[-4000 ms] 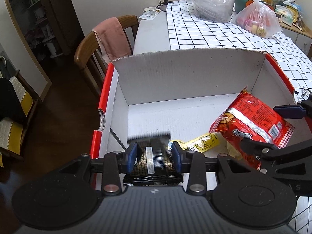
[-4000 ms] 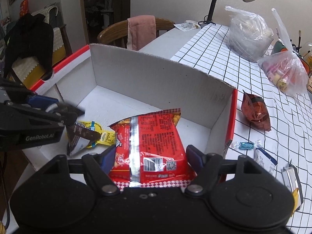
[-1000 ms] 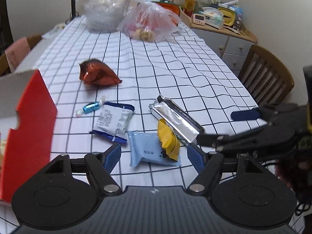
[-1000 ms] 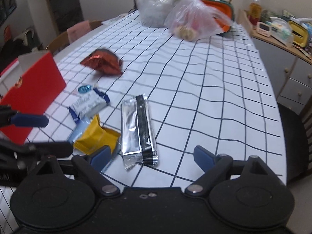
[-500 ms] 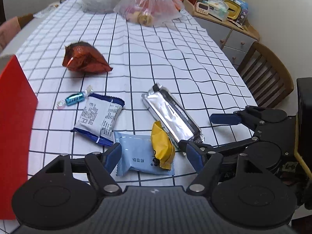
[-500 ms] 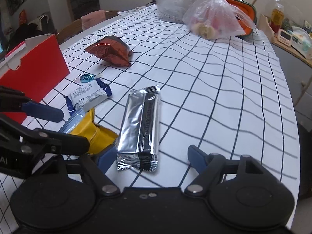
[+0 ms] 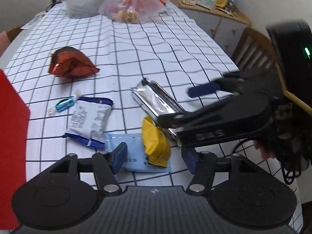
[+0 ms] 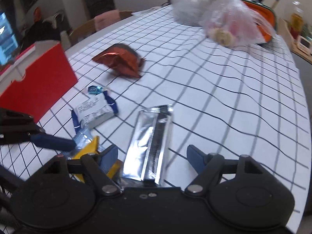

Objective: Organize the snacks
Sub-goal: 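Grasp the yellow pouch with the left tool while the right tool grasps the silver foil bar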

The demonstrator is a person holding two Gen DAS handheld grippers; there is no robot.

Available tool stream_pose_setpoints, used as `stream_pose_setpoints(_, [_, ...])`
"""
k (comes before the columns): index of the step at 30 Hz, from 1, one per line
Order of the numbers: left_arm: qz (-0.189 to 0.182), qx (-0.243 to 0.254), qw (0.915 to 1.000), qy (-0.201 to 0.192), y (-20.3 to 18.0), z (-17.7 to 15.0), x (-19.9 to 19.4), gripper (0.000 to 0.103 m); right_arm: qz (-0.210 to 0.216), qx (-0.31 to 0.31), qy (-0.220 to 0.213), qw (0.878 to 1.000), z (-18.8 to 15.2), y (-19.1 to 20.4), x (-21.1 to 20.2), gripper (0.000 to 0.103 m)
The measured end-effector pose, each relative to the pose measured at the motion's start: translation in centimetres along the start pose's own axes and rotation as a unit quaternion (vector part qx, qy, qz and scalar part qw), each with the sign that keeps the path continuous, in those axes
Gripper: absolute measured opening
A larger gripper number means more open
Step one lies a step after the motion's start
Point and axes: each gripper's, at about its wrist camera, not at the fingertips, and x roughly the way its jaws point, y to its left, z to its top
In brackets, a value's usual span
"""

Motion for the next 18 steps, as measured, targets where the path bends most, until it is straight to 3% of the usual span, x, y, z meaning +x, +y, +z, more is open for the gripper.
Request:
stream_pose_setpoints(6, [0.009, 0.01, 0.9999, 0.005, -0.6, 0.2, 1.1, 0.052, -0.016, -0.017, 0.008, 1.0, 0.7, 1.3, 1.4, 0.072])
stream_pose_setpoints(14, [0.007, -0.001, 1.0, 0.006, -0.3, 0.6, 1.4, 0.043, -0.031, -0.004, 0.009, 0.999, 0.2, 0.7, 1.8, 0.049])
stream_pose_setpoints(15, [0.004, -0.005, 1.0, 0.007, -0.1, 0.7, 1.3, 0.032, -0.032, -0.003, 0.006, 0.999, 0.1, 0.6, 1.7, 0.045])
stream_pose_setpoints(18, [-0.007, -0.007, 0.9999, 0.011, 0.0, 0.7, 1.3, 0.022, -0.03, 0.01, 0.002, 0.999, -0.1, 0.1, 1.3, 0.041])
